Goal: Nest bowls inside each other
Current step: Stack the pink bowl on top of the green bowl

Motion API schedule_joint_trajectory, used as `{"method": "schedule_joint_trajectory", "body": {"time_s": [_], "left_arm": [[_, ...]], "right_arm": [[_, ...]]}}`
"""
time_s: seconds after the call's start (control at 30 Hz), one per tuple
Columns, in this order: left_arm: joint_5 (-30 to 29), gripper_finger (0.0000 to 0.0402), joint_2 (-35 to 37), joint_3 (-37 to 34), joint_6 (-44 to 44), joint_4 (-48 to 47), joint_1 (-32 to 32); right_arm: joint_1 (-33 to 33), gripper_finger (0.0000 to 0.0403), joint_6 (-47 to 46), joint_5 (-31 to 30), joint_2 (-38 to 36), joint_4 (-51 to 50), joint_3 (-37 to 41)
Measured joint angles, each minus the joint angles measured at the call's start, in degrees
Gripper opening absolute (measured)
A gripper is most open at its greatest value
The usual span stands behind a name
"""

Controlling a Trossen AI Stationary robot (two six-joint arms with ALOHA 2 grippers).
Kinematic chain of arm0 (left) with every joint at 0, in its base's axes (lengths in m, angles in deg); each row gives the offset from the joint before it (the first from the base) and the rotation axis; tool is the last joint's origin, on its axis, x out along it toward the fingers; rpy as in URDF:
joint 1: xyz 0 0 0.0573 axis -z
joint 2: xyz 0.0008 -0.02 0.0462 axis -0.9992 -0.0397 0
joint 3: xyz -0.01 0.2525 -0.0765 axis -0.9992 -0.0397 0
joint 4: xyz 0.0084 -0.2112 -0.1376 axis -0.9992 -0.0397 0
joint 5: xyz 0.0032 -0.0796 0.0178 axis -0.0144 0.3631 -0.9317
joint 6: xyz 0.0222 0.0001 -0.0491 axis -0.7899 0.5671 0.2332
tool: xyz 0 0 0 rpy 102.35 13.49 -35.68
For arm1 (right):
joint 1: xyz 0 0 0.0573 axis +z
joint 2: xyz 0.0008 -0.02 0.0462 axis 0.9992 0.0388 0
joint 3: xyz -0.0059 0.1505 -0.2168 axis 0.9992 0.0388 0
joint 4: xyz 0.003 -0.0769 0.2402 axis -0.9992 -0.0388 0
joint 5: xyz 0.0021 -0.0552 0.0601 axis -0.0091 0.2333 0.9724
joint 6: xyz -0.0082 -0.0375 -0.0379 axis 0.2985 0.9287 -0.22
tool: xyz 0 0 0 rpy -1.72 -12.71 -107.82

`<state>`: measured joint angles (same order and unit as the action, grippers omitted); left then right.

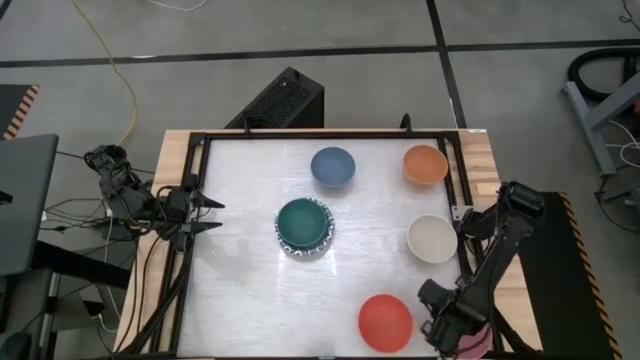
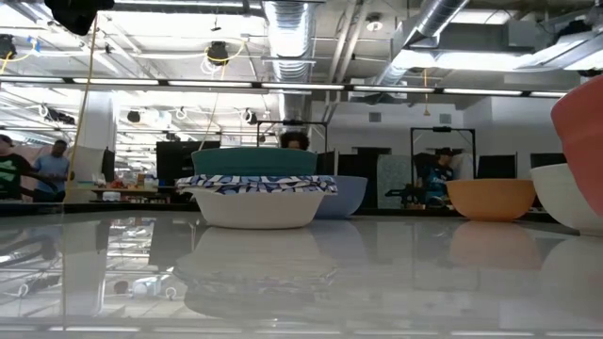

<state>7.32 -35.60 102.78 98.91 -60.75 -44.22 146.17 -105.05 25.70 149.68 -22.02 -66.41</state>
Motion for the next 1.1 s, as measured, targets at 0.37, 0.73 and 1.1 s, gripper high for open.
{"method": "schedule_joint_trajectory", "body": {"time_s": [0.37, 0.73, 1.1], "left_arm": [[-2.38, 0.0208, -0.02, 0.00, 1.08, 0.04, 0.00], [-4.61, 0.0208, 0.00, 0.00, 2.67, 0.00, 0.00], [-4.63, 0.0208, -0.01, 0.00, 2.78, 0.00, 0.00]], "right_arm": [[1.31, 0.0108, 19.96, 0.12, -0.80, -3.63, 0.00], [1.86, 0.0108, 31.80, -0.81, -1.57, -9.13, 0.00], [2.29, 0.0108, 33.61, -4.44, -1.62, -4.78, 0.00]]}}
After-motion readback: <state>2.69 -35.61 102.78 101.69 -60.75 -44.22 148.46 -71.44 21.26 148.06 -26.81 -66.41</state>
